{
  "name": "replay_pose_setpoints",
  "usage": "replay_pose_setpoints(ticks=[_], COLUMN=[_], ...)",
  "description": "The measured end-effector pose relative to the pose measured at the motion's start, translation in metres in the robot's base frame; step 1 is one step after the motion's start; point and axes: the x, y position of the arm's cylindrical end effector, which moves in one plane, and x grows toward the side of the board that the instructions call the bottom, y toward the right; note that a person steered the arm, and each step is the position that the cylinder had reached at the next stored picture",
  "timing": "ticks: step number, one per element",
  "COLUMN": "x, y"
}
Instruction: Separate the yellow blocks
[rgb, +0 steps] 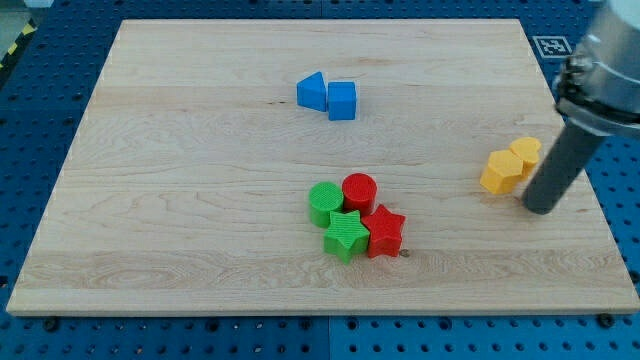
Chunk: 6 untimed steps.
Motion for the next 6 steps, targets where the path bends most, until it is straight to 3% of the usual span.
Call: replay_pose_setpoints(ticks=[2,3,5,6], x=[-0.055,-0.054,-0.038,0.003], y=[-0.026,-0.046,0.01,0.01])
